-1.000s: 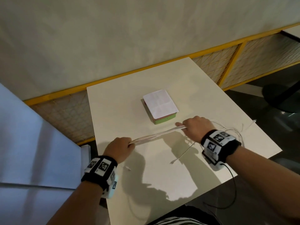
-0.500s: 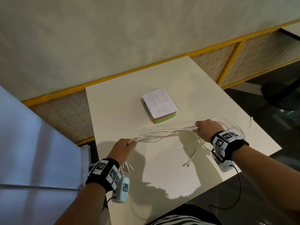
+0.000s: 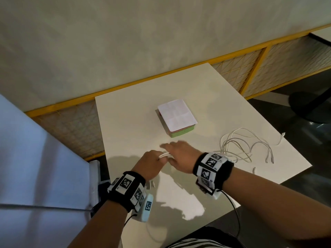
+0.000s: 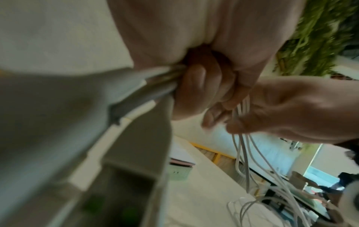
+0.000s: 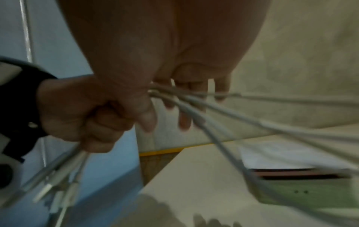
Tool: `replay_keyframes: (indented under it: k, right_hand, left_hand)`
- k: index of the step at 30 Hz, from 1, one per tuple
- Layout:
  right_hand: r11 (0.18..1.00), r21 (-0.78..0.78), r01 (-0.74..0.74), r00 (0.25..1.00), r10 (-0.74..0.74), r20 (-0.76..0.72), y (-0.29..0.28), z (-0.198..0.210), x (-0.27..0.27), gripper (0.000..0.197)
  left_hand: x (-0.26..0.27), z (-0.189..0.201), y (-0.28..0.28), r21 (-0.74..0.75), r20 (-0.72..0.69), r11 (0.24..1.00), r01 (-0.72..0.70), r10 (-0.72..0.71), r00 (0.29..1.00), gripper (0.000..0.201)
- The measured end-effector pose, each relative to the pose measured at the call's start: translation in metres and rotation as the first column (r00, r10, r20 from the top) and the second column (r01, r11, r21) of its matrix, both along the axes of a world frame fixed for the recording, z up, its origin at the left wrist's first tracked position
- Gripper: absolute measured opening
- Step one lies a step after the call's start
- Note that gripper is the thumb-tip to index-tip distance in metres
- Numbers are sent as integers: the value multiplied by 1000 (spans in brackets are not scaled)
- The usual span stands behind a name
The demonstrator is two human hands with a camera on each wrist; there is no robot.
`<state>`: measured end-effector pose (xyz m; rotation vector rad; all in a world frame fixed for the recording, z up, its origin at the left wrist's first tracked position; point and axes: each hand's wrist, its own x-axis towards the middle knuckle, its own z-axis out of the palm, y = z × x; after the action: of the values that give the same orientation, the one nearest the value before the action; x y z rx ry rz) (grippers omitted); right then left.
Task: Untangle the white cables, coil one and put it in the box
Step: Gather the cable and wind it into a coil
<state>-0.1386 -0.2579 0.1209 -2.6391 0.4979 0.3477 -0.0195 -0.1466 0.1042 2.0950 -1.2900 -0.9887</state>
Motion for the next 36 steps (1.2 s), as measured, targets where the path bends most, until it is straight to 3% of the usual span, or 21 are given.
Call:
replay_keyframes:
  k: [2,4,8,14,17,21,27,28,30,34,36]
  right_hand:
    - [997,66,40,999,-40,-2,3,10,8,23]
    - [1000,5,31,999,-31,15,1,20,10,21]
    - [996,32,83,992,-86,95,-13,32,7,20]
    - [948,232,217,962,-248,114,-26,35,8,15]
    - [909,301,288,939,-329,97,-29,34,8,14]
    - [878,348,330,910,-393,129,-28,34,10,12]
    - [823,435,366,855,-482,192,-24,29,17,11]
    - [812,453,367,850,-491,191,-22,28,19,14]
    - [754,530,389,833,-534,149,-16,27,23,22]
    - [455,812,366,756,-655,26,-2,26,26,36]
    - [354,876,327,720,-694,12,2,26,26,37]
  left_hand:
    - [-1,5,1,-33,-60,999,-36,34,998,32]
    - [-1,5,8,-81,-236,990,-114,92,967,35]
    - [-5,-1,27,-105,-572,969,-223,124,811,29]
    - [-24,2,31,-88,-704,958,-274,135,697,42]
    - [-28,0,30,-68,-719,952,-298,160,677,39]
    - [-32,-6,27,-99,-611,968,-231,124,782,41]
    - [-40,-9,20,-61,-583,949,-309,218,783,18]
    - [-41,-8,19,-58,-584,943,-327,233,777,22]
    - [-43,-6,16,-64,-594,925,-375,266,759,40]
    - [-46,-6,6,-205,-556,879,-430,257,791,54]
    - [-44,-6,1,-247,-495,863,-441,279,823,54]
